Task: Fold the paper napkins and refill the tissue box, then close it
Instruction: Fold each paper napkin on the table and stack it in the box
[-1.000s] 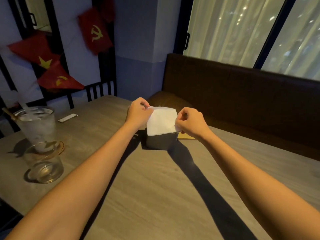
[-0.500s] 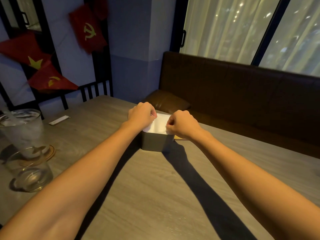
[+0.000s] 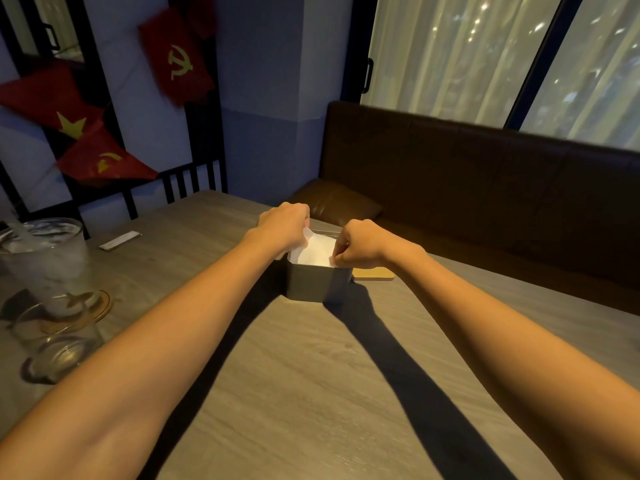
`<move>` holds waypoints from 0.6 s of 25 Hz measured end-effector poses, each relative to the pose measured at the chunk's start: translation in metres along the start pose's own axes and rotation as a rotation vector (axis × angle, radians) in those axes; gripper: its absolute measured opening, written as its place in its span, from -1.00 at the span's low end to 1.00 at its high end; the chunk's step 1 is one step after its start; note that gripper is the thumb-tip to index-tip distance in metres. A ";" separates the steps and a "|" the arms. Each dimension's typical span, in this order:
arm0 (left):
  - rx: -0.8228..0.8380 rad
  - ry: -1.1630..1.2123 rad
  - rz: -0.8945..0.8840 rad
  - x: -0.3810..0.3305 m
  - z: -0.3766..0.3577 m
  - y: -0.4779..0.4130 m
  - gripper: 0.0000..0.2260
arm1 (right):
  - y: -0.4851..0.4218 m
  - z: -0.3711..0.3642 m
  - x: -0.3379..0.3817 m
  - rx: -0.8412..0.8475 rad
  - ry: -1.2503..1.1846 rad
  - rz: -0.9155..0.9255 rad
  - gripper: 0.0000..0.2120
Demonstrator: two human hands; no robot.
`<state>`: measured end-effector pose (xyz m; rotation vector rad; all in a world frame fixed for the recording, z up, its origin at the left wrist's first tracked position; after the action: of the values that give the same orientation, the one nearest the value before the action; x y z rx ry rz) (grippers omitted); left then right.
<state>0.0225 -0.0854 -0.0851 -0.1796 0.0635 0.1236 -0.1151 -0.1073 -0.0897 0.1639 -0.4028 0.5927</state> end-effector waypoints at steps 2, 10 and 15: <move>-0.013 -0.134 -0.044 -0.008 0.003 0.003 -0.75 | -0.004 -0.001 0.000 -0.004 0.068 -0.016 -0.81; -0.015 -0.233 -0.245 -0.013 0.005 0.010 -0.82 | -0.022 -0.003 -0.010 -0.174 0.204 -0.098 -0.65; 0.247 -0.292 -0.104 -0.005 -0.019 0.000 -0.65 | -0.030 -0.016 -0.022 -0.062 0.120 -0.197 -0.70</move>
<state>0.0166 -0.0892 -0.1037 0.0831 -0.2212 0.0364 -0.1097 -0.1387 -0.1147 0.1064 -0.2848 0.3930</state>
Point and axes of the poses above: each hand's wrist, its own y-axis away from the middle knuckle, its own z-axis out of the back of the hand, x = y × z, the point moved 6 cm from there along -y, towards the middle knuckle, and after that the axes turned 12 degrees about -y, right-handed, at the moved point
